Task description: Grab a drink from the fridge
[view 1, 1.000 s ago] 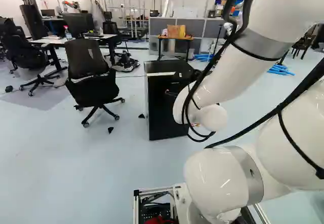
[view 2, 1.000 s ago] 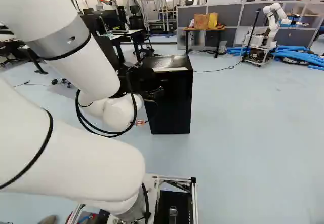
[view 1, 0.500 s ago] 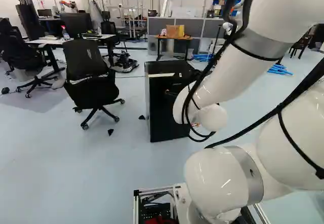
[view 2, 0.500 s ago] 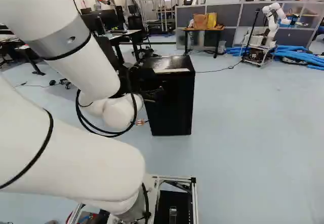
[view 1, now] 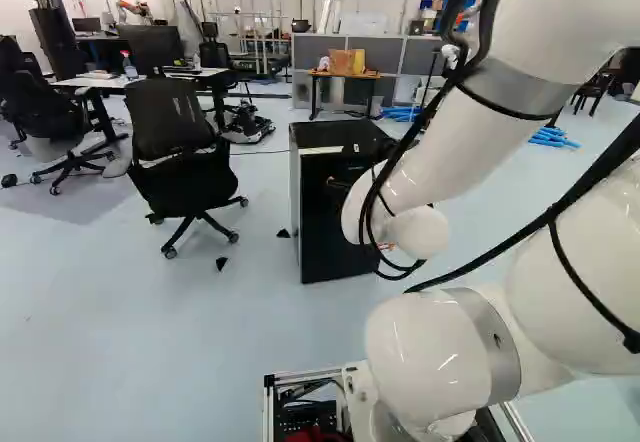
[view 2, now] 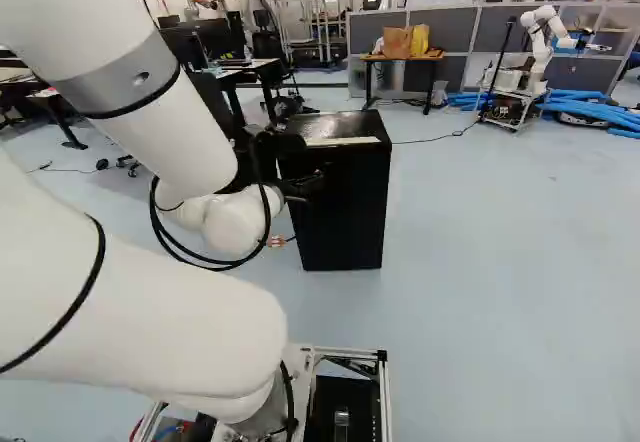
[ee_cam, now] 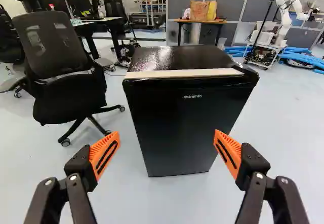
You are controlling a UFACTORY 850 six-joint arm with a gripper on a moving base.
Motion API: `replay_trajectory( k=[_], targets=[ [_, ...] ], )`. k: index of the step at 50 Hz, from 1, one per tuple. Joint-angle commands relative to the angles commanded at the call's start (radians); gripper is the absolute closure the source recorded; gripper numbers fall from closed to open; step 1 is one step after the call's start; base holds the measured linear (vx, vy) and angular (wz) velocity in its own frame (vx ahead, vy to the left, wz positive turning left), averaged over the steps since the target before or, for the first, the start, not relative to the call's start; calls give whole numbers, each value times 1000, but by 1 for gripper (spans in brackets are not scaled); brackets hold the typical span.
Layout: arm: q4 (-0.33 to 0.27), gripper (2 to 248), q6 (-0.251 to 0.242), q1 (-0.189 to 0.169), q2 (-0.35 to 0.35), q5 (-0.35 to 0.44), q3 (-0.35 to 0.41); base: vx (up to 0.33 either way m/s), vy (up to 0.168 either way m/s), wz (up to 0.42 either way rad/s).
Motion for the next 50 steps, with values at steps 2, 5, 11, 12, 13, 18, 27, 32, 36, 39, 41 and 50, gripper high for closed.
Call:
replay_trajectory(
  k=[2,5,11,12,13,18,27,32,36,39,41,50],
  targets=[
    [0,3,0,0,0,0,0,30,46,-4],
    [0,3,0,0,0,0,0,34,53,-9],
    [0,3,0,0,0,0,0,36,55,-9],
    [0,3,0,0,0,0,0,36,56,-7],
    [0,3,0,0,0,0,0,41,65,-13],
    [0,3,0,0,0,0,0,42,65,-8],
    [0,3,0,0,0,0,0,53,69,-11],
    [0,3,0,0,0,0,0,49,64,-6],
    [0,3,0,0,0,0,0,52,65,-12],
    [0,3,0,0,0,0,0,48,61,-7],
    [0,3,0,0,0,0,0,44,56,-6],
    [0,3,0,0,0,0,0,45,58,-10]
  ],
)
